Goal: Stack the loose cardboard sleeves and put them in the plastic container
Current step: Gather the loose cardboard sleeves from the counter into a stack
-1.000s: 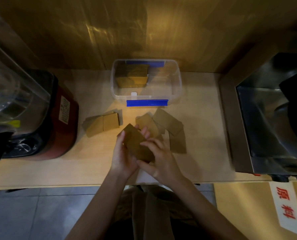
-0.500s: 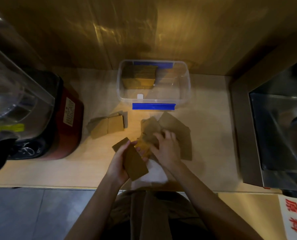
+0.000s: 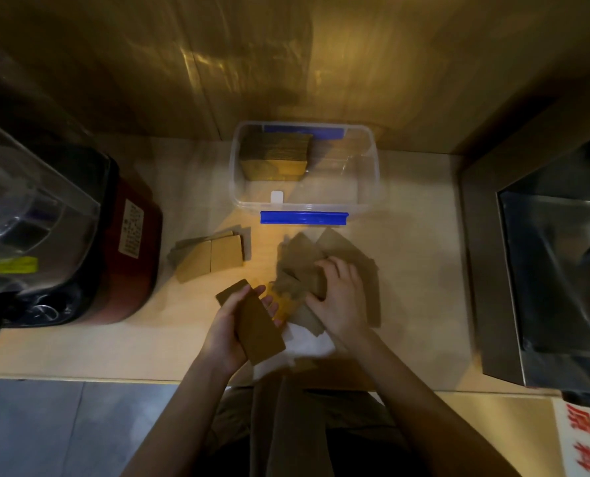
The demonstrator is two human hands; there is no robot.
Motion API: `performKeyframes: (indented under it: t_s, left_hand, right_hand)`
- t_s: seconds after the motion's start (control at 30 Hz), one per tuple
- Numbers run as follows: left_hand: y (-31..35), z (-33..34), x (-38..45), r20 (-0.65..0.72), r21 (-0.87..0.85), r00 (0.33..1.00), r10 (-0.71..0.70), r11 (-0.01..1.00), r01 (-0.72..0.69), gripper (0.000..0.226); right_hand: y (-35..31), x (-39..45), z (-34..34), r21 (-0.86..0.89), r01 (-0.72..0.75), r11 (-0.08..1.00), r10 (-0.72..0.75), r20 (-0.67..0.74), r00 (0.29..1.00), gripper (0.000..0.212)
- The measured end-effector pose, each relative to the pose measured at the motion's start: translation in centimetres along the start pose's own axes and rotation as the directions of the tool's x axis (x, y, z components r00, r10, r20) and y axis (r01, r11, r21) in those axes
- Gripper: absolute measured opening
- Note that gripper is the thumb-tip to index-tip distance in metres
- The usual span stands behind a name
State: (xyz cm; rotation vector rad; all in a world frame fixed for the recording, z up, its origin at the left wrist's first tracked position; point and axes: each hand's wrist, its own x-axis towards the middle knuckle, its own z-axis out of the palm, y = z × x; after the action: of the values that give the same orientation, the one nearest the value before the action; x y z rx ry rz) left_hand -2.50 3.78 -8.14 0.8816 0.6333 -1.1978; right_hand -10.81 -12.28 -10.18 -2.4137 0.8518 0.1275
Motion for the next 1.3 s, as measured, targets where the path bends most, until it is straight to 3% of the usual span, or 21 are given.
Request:
performKeyframes:
  t_s: [0.1,0.27,0.6,0.73,0.97,1.17,1.3]
  left_hand:
    - [0.3,0.3,0.1,0.01,-0.013,1.0,-0.004,1.0,0.004,0.038]
    - [0.4,0.6,0.4,0.02,0.003,1.0,-0.013,1.0,0.013,0.038]
    - [-0.1,0.6,0.0,0.031,0.003,1.0,-0.007,1.0,0.007,0.04]
    - [-0.3,0.8,-0.4,0.025,0.014,1.0,0.002,1.0,-0.003,0.04]
    - [-0.8,0.6,-1.2,0.021,0.044,1.0,0.012,0.999,-0.013,0.041]
    - [-1.5,0.6,-1.6,0.037,0.05,0.999,0.001,0.999,-0.003,0.04]
    - [-2.0,0.2,-2.0,0.039,0.046,0.999,-0.003,0.999,0.001,0.041]
  right_hand:
    - [2.0,0.6,-1.4,0.025,-0.039,0.999,0.04,-0.055,0.998,0.05]
    - [4.3,1.5,-2.1,-0.003,-0.164,0.986,0.164,-0.006,0.986,0.06]
    - [4.7,2.5,-1.9,-0.166,-0.174,0.971,0.178,0.009,0.984,0.064]
    - [4.4,2.8,-2.1,-0.306,-0.155,0.939,0.164,0.004,0.987,0.061]
    - [4.7,2.5,-2.6,-0.215,-0.154,0.964,0.147,-0.048,0.988,0.068]
    - [5.1,2.0,-2.7,-0.237,-0.106,0.966,0.127,0.074,0.989,0.075]
    - [4.7,2.4,-2.8,-0.22,-0.111,0.969,0.129,0.07,0.989,0.069]
